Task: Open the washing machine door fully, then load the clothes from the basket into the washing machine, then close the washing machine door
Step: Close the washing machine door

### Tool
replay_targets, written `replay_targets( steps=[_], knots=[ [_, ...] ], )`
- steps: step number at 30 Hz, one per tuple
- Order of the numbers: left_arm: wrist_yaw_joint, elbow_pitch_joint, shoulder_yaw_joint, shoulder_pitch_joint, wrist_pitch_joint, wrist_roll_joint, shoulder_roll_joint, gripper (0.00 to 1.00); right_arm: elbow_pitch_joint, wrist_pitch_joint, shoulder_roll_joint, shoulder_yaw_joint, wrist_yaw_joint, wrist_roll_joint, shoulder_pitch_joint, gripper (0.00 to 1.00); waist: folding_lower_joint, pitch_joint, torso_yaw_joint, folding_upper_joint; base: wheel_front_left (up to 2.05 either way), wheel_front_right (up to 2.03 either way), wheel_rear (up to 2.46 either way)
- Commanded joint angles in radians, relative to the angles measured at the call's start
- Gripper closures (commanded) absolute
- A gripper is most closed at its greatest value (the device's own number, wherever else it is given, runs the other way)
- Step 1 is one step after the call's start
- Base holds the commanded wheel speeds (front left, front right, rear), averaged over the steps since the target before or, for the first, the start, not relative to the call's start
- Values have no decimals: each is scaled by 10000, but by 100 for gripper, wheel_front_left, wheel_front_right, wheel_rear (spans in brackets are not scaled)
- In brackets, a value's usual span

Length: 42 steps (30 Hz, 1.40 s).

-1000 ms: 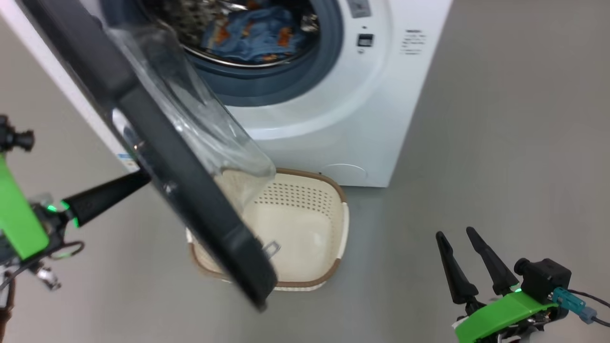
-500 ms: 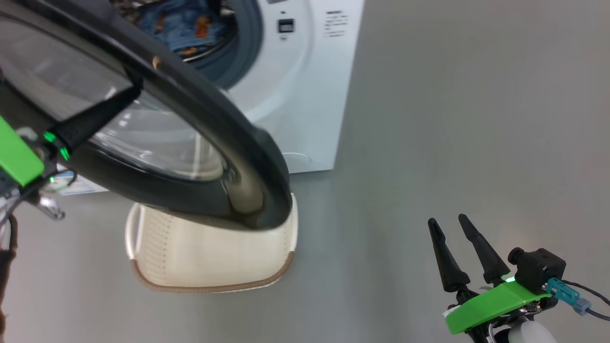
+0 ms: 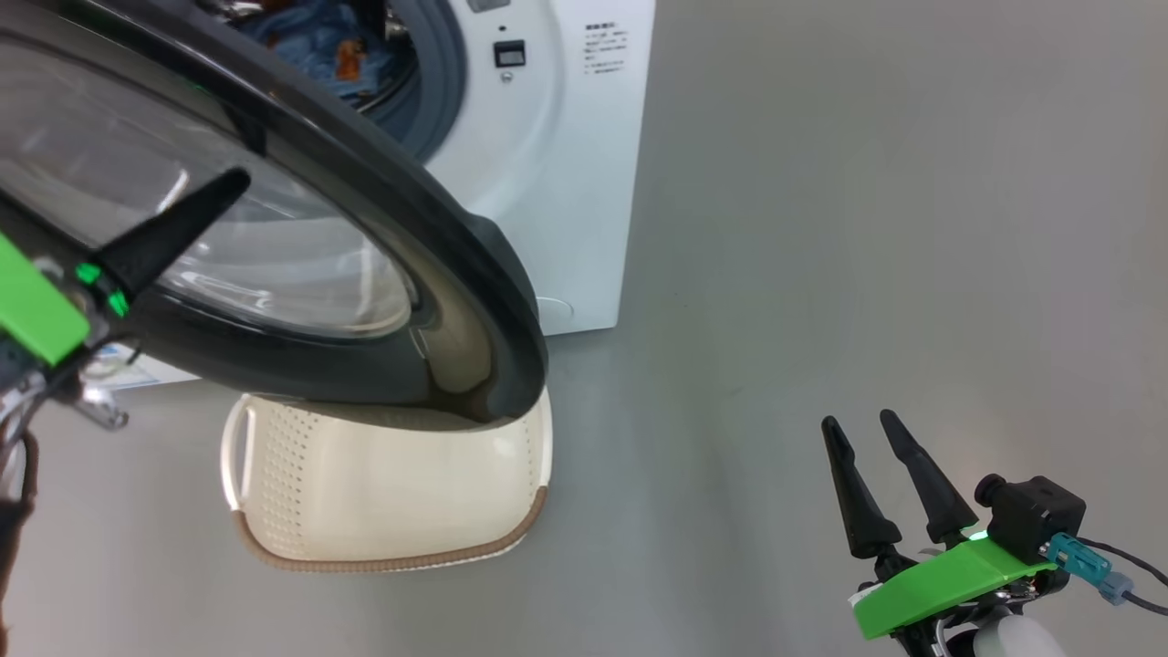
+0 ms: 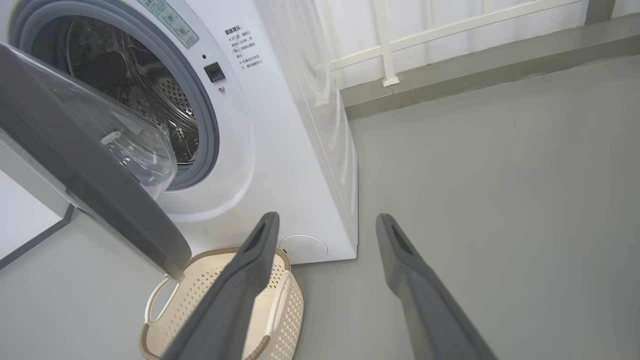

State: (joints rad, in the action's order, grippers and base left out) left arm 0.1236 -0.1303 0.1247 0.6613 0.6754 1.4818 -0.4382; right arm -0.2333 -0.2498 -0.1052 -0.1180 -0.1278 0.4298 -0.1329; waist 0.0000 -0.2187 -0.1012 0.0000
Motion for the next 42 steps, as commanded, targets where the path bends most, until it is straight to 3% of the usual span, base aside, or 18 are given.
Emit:
replay_targets(
  steps=[1, 6, 8, 14, 15, 16, 17, 18, 32, 42],
  knots=[
    [71, 278, -396, -140, -167, 83, -623, 100, 219, -120, -111, -214, -29, -105, -48, 0, 0, 136, 188, 0, 0, 0, 0],
    [71, 346, -603, -987, -695, 228, -764, 100, 221, -120, -221, -190, -29, -104, 28, 0, 0, 309, 465, 0, 0, 0, 0],
    [71, 381, -594, -1360, -897, 177, -835, 80, 226, -120, -264, -183, -29, -104, 77, 0, 0, 372, 569, 0, 0, 0, 0],
    [71, 419, -362, -2482, -1686, -72, -931, 55, 188, -120, -372, -176, -29, -72, 223, 0, 0, 551, 830, 0, 0, 0, 0],
    [71, 399, -322, -2659, -1881, -131, -935, 33, 183, -120, -388, -194, -29, -68, 241, 0, 0, 572, 853, 0, 0, 0, 0],
    [71, 399, -322, -2659, -1881, -131, -935, 33, 183, -120, -388, -194, -29, -68, 241, 0, 0, 572, 853, 0, 0, 0, 0],
    [71, 378, -246, -2824, -2084, -228, -947, 11, 178, -120, -404, -191, -29, -64, 269, 0, 0, 607, 891, 0, 0, 0, 0],
    [71, 355, -173, -2997, -2291, -299, -955, 0, 174, -120, -417, -200, -29, -62, 293, 0, 0, 626, 908, 0, 0, 0, 0],
    [71, 74, 1176, -4784, -5767, -742, -1044, 0, 224, -120, -653, 158, -29, 38, 557, 0, 0, 753, 940, 0, 0, 0, 0],
    [71, -336, 2668, -5158, -8689, -1261, -1207, 0, 258, -120, -739, 407, -29, 27, 794, 0, 0, 863, 846, 0, 0, 0, 0]
  ],
)
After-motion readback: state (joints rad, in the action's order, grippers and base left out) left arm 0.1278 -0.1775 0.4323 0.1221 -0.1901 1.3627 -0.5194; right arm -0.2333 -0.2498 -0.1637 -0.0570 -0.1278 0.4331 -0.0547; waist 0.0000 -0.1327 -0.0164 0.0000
